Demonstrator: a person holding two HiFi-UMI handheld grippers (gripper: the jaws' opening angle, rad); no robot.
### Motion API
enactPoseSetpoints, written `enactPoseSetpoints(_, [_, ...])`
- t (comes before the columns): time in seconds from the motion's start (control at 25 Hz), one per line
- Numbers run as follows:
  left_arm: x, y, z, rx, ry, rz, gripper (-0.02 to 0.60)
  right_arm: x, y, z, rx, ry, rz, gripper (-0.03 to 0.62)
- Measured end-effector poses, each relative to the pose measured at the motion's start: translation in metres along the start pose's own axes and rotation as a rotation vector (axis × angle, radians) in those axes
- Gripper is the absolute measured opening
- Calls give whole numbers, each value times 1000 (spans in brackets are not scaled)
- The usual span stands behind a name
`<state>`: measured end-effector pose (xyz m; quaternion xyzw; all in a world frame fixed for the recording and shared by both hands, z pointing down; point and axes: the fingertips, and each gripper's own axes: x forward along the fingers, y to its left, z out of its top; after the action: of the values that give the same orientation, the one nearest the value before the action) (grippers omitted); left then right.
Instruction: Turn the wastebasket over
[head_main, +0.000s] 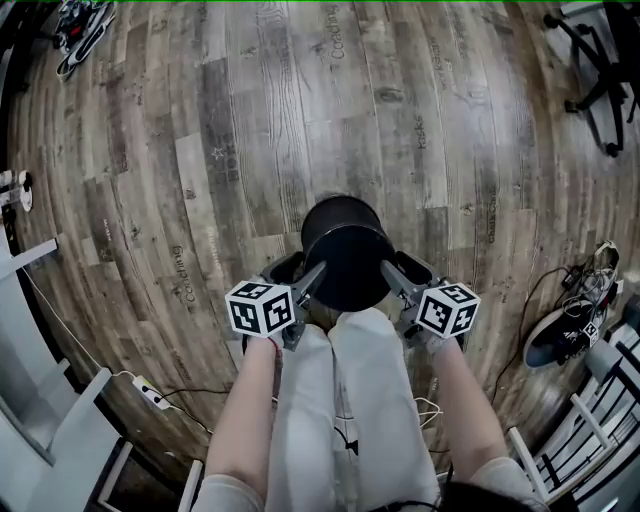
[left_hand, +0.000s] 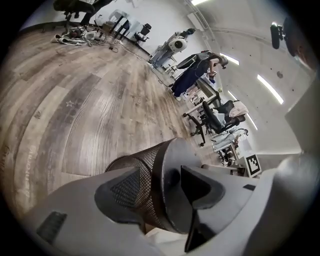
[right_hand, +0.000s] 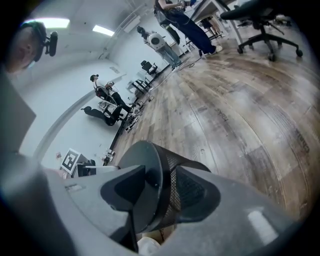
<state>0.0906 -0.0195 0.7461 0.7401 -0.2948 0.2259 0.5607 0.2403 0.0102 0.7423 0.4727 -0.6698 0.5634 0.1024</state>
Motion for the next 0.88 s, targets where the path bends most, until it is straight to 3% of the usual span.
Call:
enactPoseSetpoints(0.12, [-2, -4, 5, 46, -10, 14, 247, -1, 3, 9, -21, -16, -7, 123])
enactPoseSetpoints(0.36, [-5, -1, 47, 73, -144, 59, 232, 10, 17, 44, -52, -122, 4, 118])
enactPoseSetpoints(0.52, [-9, -3, 104, 157, -258, 50, 229, 23, 33, 83, -115, -223, 42, 117])
enactPoseSetpoints(0.64, [-12, -9, 141, 270, -326, 43, 229, 30, 42, 107, -177, -294, 61, 117])
enactPoseSetpoints(0.76, [-15, -10, 151, 380, -344, 39, 229, 40, 45, 105, -267, -274, 58, 114])
enactPoseSetpoints(0.88, [-24, -2, 130, 368, -349, 16, 229, 44, 44, 76, -311, -213, 62, 107])
